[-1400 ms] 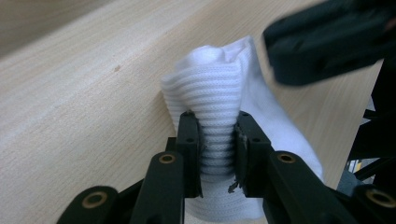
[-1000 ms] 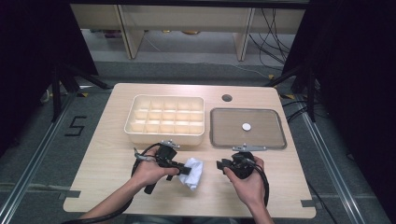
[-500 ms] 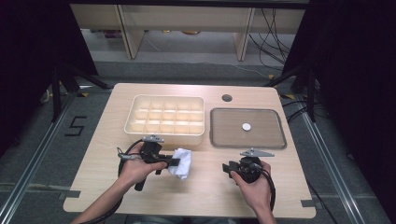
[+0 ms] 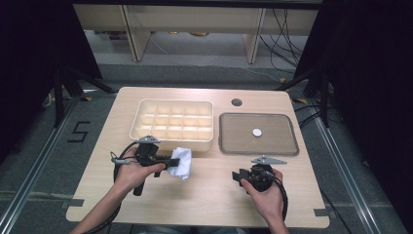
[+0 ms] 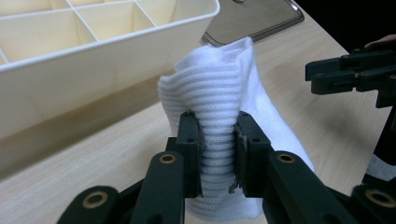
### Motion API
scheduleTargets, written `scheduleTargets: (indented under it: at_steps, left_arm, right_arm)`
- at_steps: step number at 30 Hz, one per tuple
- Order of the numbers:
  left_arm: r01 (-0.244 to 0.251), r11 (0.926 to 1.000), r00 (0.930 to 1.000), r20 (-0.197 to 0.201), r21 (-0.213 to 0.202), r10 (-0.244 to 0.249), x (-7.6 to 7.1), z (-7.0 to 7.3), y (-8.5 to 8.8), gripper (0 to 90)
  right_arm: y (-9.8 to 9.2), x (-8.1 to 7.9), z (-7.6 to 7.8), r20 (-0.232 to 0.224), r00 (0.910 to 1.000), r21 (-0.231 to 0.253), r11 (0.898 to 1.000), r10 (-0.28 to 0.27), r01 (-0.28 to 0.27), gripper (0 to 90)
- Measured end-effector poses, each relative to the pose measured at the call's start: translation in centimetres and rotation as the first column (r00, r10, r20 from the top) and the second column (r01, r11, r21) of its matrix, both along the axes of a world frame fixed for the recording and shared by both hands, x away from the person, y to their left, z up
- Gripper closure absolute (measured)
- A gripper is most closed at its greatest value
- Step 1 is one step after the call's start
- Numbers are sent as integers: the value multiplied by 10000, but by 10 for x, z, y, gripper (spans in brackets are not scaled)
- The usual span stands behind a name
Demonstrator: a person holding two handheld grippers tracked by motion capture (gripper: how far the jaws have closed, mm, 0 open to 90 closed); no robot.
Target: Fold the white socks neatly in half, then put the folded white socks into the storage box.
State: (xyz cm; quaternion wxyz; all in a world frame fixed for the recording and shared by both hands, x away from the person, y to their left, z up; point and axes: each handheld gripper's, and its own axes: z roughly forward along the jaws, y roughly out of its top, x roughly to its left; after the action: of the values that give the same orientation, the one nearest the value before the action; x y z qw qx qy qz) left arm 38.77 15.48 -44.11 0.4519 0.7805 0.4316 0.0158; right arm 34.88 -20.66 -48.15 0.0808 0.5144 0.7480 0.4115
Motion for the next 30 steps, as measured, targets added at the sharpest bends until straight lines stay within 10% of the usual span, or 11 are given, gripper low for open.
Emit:
scheduleTargets:
  at_steps: [15,30]
  left_arm:
    - [-884,9951,9943,552,-436,907,7,16,29,742]
    - [-2032,9785,9673,1478,-341,2060,44,46,66,741]
  right_arm:
    - [0,1,-1,-21,10000,-98,9999,58,-59,617]
    - [-4,0,-3,63,10000,-174,9998,33,-32,609]
